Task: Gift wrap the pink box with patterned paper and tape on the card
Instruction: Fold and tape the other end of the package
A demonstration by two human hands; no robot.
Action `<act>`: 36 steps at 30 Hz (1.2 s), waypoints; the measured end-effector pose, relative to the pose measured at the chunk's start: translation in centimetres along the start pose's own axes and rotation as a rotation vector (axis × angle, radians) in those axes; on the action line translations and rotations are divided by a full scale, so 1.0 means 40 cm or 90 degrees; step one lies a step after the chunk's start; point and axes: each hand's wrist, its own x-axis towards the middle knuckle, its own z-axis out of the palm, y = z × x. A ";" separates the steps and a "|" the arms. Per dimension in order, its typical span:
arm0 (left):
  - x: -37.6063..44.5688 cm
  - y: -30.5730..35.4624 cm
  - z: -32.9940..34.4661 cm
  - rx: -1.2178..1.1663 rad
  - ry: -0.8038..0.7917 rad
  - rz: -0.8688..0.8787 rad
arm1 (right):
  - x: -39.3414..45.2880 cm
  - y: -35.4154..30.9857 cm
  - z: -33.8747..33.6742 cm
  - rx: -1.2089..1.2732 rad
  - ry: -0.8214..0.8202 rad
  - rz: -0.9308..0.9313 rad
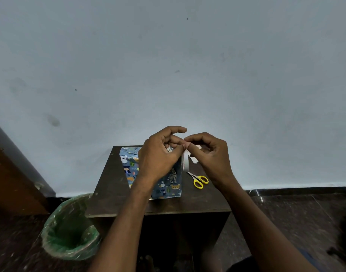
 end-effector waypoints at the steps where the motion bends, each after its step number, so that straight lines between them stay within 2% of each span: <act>1: 0.000 0.000 0.001 0.001 -0.002 0.001 | -0.001 -0.003 0.002 -0.015 0.004 -0.013; 17: 0.003 0.002 0.007 -0.041 0.018 -0.010 | 0.010 0.002 0.014 0.006 0.066 -0.006; 25: 0.005 0.004 0.010 -0.052 0.048 0.031 | 0.011 0.004 0.023 0.007 0.082 -0.015; 36: 0.026 -0.015 0.000 -0.214 0.035 0.030 | -0.002 -0.010 0.028 0.053 0.078 0.005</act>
